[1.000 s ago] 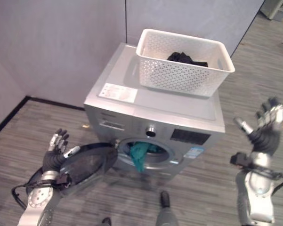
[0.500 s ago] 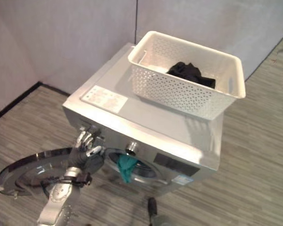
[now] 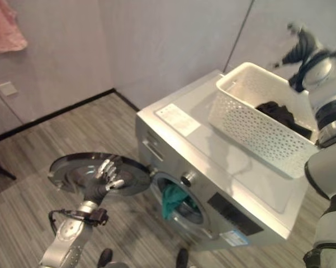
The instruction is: Grab the laundry basket,head to the washer,open it,put in the laundry and shut it.
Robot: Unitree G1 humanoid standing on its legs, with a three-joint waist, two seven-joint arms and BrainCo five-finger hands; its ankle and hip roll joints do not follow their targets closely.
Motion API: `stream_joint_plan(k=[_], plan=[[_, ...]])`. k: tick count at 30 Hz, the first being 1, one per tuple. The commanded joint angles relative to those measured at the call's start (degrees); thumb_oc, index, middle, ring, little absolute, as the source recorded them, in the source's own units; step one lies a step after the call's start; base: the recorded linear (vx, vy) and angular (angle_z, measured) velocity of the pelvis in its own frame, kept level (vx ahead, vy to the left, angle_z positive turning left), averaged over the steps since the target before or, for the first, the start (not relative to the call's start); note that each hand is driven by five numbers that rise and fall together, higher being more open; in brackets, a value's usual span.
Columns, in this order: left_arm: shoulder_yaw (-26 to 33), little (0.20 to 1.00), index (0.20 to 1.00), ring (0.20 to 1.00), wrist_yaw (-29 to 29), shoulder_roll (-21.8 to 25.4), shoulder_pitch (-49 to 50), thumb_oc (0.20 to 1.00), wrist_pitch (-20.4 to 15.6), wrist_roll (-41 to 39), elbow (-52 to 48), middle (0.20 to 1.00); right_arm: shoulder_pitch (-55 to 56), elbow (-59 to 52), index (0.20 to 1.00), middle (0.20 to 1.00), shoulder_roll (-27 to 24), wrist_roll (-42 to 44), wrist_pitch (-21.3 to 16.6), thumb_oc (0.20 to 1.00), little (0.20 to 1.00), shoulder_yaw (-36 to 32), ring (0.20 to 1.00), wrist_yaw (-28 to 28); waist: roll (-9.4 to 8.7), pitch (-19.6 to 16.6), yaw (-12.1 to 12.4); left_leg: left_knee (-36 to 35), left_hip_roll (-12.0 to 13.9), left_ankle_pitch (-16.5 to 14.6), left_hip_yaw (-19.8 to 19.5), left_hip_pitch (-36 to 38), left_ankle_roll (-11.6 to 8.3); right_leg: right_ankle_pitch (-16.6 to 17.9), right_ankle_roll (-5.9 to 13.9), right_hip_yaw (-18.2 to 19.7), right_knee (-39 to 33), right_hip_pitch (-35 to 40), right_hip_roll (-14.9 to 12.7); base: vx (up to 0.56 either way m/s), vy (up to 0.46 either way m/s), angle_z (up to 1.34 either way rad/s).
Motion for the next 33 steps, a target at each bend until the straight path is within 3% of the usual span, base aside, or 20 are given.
stream_joint_plan(k=[1,13,23,33], plan=[[-0.72,1.000,1.000,1.000,-1.45,2.67,-0.97,1.000,-1.96,1.01,-5.22,1.000,-7.74,3.65,1.000,1.000,-5.65,-3.99,0.71,1.000,1.000,1.66,1.000,1.23,-3.35,0.28,-0.69,4.38,1.27,18.00,-0.66,7.17,-1.35,-8.75,0.30,2.45,0.25,1.66,-2.19,0.03,-0.051,0.13],[0.04,1.000,1.000,1.000,-3.53,1.69,1.81,1.000,-0.31,2.94,-5.73,1.000,-0.85,-3.74,1.000,1.000,-15.26,-6.85,0.95,1.000,1.000,5.73,1.000,8.13,-3.61,0.29,-1.66,2.94,3.09,23.43,2.02,8.83,-2.95,-8.81,0.07,2.52,0.25,1.79,-0.96,0.03,-0.023,-0.06],[0.66,1.000,1.000,1.000,-3.63,1.01,2.85,1.000,-0.13,2.45,-5.48,1.000,2.44,-5.42,1.000,1.000,-15.93,-5.91,1.33,1.000,1.000,3.49,1.000,9.04,-3.85,0.67,-0.96,3.18,3.76,27.97,2.57,9.07,-3.51,-9.27,-0.44,2.58,0.25,1.55,-0.21,0.03,-0.030,-0.01],[0.53,1.000,1.000,1.000,-3.39,0.41,2.62,1.000,0.25,2.71,-5.82,1.000,4.53,-7.36,1.000,1.000,-13.52,-5.70,1.76,1.000,1.000,3.27,1.000,10.51,-3.87,0.72,-0.54,3.66,4.72,28.25,3.77,9.23,-4.11,-10.14,-0.90,2.18,0.25,2.00,0.97,0.04,-0.030,-0.01]])
